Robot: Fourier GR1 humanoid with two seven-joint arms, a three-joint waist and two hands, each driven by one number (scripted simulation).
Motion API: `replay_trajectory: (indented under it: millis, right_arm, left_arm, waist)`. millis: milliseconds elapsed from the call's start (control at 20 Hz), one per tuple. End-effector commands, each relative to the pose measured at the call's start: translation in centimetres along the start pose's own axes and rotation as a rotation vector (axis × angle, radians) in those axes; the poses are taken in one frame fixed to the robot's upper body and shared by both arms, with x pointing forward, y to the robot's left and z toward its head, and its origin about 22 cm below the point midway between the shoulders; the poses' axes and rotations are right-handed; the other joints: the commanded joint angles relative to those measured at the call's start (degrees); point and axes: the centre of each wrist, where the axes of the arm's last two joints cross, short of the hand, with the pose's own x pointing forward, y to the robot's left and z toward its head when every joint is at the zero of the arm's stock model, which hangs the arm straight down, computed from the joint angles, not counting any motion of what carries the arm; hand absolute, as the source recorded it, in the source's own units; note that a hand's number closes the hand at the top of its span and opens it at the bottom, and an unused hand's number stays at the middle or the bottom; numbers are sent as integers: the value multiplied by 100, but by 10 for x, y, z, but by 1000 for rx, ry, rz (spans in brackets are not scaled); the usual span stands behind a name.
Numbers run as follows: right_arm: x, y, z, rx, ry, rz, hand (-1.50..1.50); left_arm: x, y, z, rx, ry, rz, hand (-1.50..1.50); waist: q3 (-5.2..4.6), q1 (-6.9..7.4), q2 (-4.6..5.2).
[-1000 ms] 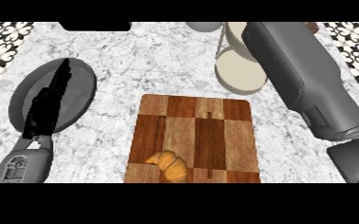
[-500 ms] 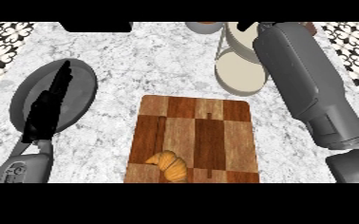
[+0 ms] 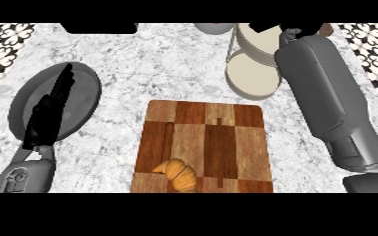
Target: Pick the squash from the cutting board and place it in the tiered basket
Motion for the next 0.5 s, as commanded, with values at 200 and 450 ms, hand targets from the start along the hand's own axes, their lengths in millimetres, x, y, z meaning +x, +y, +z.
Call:
replay_trajectory:
  millis: [200,450]
  right_arm:
    - [-12,-52,2,-143,75,-90,-150]
    - [-30,-109,7,-64,167,-188,-150]
  left_arm:
    - [-12,-2,3,6,15,-3,0]
    - [-7,-6,4,18,27,-8,0]
  waist:
    - [9,-88,-4]
    - [13,-253,-51]
